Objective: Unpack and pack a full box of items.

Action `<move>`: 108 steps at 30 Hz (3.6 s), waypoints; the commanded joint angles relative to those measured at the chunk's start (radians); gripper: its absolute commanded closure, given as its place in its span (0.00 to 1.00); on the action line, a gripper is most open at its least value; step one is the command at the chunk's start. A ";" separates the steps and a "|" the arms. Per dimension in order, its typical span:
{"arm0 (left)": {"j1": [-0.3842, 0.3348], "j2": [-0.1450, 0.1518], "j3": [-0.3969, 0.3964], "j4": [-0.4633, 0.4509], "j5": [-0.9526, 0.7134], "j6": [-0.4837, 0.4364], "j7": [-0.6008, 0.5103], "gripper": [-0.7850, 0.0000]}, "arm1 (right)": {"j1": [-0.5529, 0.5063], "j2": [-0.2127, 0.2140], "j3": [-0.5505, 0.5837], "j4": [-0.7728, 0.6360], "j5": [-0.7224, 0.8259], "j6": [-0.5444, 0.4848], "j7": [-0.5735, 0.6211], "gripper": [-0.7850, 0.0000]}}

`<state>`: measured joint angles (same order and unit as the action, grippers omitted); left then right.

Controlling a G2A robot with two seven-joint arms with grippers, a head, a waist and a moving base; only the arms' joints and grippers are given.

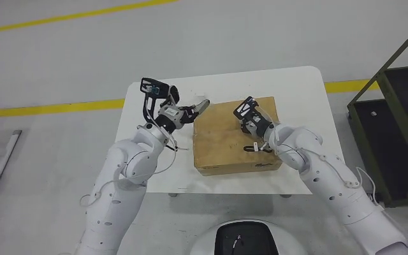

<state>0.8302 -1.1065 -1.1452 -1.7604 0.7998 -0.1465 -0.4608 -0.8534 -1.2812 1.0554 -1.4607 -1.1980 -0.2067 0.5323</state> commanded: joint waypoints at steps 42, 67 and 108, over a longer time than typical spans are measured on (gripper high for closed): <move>0.176 0.018 -0.125 -0.194 0.202 0.036 -0.170 0.00 | -0.021 0.012 0.231 -0.109 0.289 0.050 0.056 0.00; 0.176 0.018 -0.125 -0.194 0.202 0.036 -0.170 0.00 | 0.536 -0.065 0.024 0.622 0.787 -0.031 0.444 0.00; 0.176 0.018 -0.125 -0.194 0.202 0.036 -0.170 0.00 | 0.710 -0.178 -0.169 1.035 0.738 -0.212 0.224 0.59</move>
<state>1.0061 -1.0889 -1.2701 -1.9539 1.0021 -0.1102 -0.6307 -0.1435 -1.4564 0.8908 -0.4315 -0.4574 -0.4187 0.7566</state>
